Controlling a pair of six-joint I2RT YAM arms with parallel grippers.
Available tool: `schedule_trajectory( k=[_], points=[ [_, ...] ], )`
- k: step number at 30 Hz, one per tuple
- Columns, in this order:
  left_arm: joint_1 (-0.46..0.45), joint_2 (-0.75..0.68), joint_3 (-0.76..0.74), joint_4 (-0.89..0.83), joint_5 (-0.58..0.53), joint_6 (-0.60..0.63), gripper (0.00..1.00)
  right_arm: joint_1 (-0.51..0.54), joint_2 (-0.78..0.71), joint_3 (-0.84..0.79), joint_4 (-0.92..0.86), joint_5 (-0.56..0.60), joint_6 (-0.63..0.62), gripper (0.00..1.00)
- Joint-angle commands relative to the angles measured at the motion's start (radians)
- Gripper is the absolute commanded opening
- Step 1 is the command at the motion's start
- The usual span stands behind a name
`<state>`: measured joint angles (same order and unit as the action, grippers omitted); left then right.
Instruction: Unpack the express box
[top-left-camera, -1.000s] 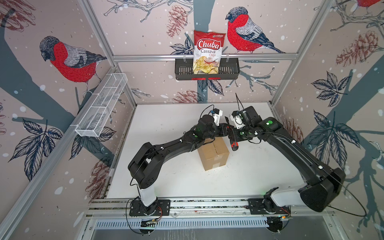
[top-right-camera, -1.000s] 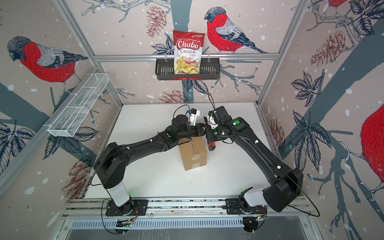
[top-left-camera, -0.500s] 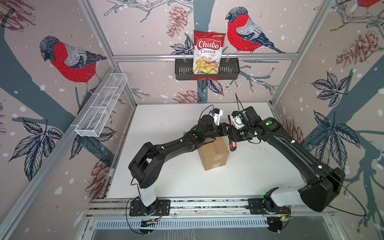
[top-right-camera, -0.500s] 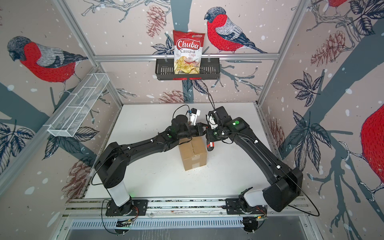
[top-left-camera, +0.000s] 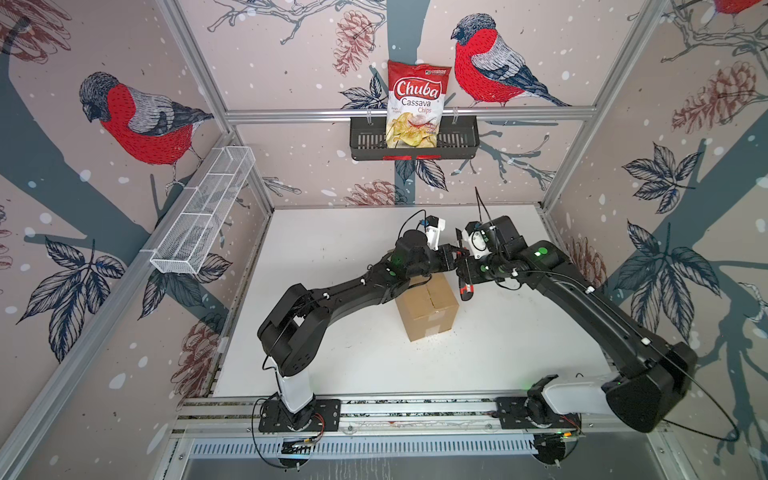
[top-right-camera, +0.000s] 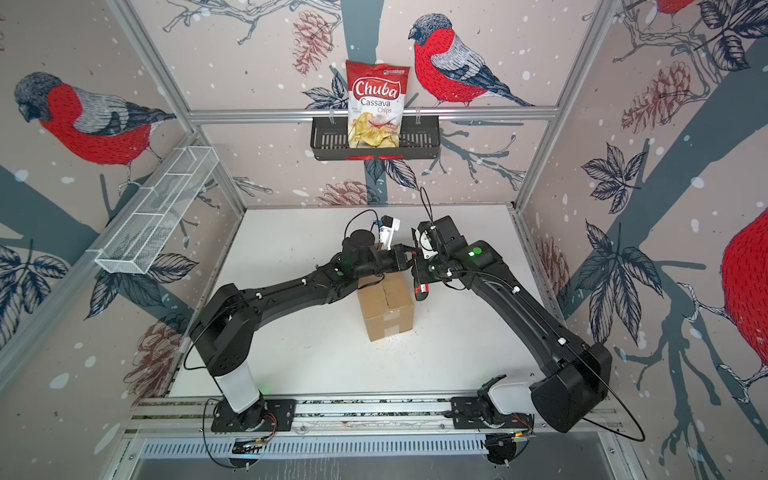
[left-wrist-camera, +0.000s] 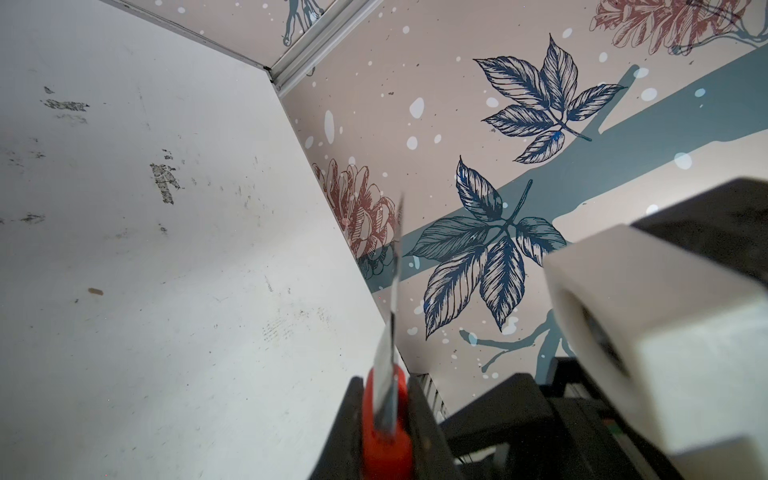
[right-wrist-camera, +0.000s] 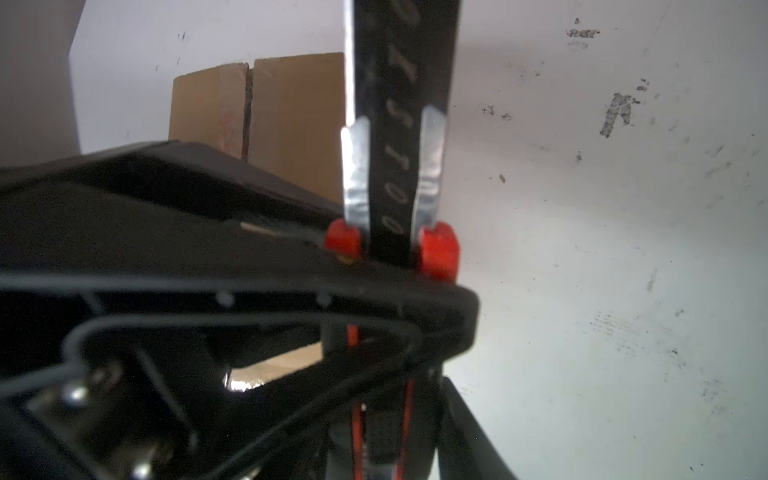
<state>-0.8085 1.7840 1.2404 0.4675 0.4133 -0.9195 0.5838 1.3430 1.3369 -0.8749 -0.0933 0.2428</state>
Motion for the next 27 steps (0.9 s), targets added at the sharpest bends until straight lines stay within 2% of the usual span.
schedule_trajectory(
  k=[1,8,17,21,24,27],
  points=[
    [-0.003,-0.001,0.004,0.102,0.026,-0.023,0.0,0.004,-0.004,-0.006,0.095,-0.024,0.024,0.4],
    [0.001,-0.005,-0.003,0.133,0.02,-0.055,0.0,0.004,-0.015,-0.033,0.144,0.014,0.052,0.47],
    [0.002,-0.005,-0.024,0.158,0.001,-0.085,0.0,0.006,-0.081,-0.086,0.243,0.077,0.092,0.47],
    [0.002,-0.001,-0.027,0.172,0.001,-0.098,0.0,0.005,-0.085,-0.094,0.257,0.073,0.086,0.41],
    [0.002,0.002,-0.03,0.182,0.001,-0.109,0.0,0.006,-0.08,-0.096,0.254,0.064,0.079,0.41],
    [0.002,0.004,-0.029,0.191,0.002,-0.116,0.0,0.007,-0.08,-0.107,0.264,0.054,0.078,0.47]
  ],
)
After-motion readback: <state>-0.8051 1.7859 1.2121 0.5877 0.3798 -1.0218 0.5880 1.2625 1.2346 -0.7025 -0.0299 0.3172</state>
